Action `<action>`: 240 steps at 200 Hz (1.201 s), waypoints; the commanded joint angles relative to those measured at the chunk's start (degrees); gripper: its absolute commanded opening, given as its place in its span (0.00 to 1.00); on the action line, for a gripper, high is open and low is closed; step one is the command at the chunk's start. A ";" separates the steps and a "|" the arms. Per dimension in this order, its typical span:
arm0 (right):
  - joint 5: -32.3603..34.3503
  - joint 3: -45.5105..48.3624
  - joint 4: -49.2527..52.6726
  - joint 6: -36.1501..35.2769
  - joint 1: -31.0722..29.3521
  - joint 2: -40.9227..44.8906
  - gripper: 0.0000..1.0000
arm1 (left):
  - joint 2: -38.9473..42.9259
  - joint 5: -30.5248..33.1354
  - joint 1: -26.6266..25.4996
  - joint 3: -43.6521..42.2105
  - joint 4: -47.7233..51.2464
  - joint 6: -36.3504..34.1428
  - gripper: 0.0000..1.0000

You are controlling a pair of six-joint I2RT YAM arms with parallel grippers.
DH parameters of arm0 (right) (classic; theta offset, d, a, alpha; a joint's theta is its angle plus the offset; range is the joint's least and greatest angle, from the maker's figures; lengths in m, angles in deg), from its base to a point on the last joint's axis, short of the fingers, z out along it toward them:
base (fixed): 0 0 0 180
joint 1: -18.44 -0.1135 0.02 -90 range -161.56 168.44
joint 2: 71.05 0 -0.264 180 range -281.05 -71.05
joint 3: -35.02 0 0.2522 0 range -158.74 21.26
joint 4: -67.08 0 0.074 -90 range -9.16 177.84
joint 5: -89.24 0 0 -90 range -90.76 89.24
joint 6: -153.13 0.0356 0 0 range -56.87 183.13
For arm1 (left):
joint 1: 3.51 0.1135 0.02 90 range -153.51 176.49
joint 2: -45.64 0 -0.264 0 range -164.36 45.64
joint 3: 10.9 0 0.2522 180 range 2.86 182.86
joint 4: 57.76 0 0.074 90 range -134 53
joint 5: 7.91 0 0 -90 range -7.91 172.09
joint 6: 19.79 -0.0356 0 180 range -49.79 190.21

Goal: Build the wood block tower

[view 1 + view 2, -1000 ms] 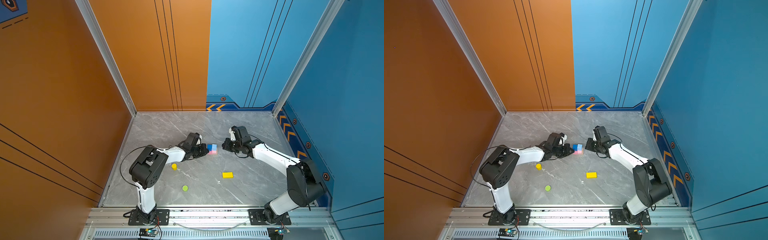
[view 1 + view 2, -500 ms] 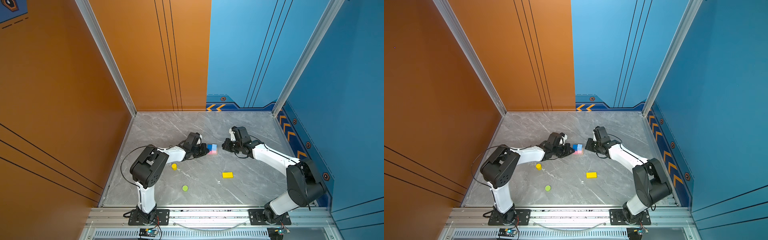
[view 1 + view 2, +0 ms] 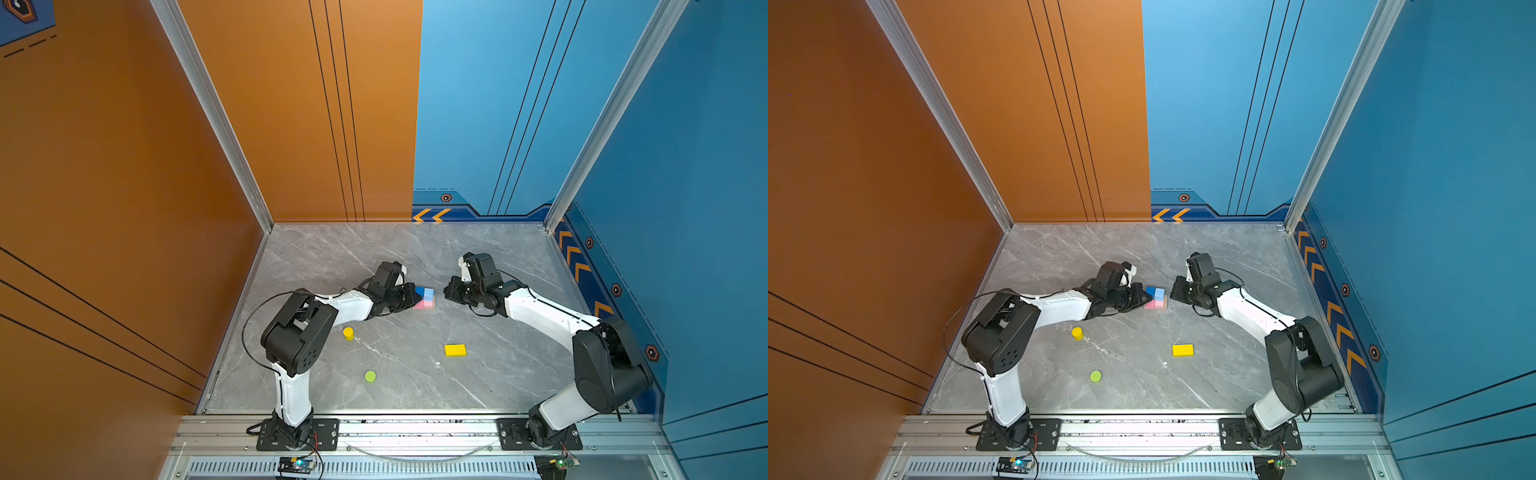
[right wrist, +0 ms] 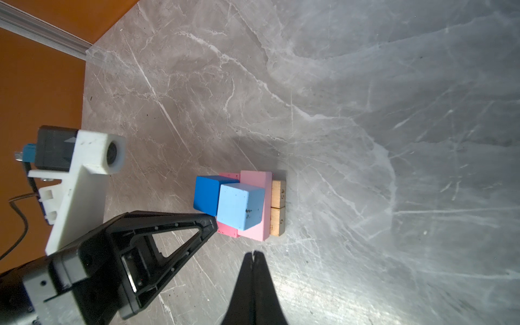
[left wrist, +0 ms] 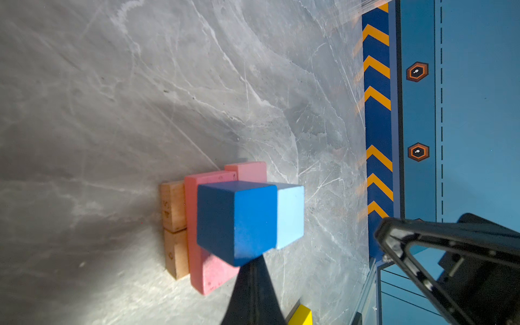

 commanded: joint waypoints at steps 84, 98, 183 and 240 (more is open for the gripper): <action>0.09 0.86 -0.12 1.68 -0.23 0.11 0.00 | 13.59 2.32 -2.27 -2.11 12.06 -5.49 0.00; -0.17 -0.33 1.42 1.84 -0.23 -0.63 0.00 | 13.53 2.46 -0.19 1.05 15.81 -6.34 0.00; -2.46 -4.90 4.70 3.83 -0.86 -5.73 0.00 | -4.72 -4.66 9.25 27.71 30.35 -11.96 0.00; -4.26 -7.67 4.64 4.75 -0.97 -11.00 0.00 | -13.08 -8.59 9.58 35.10 32.24 -12.92 0.00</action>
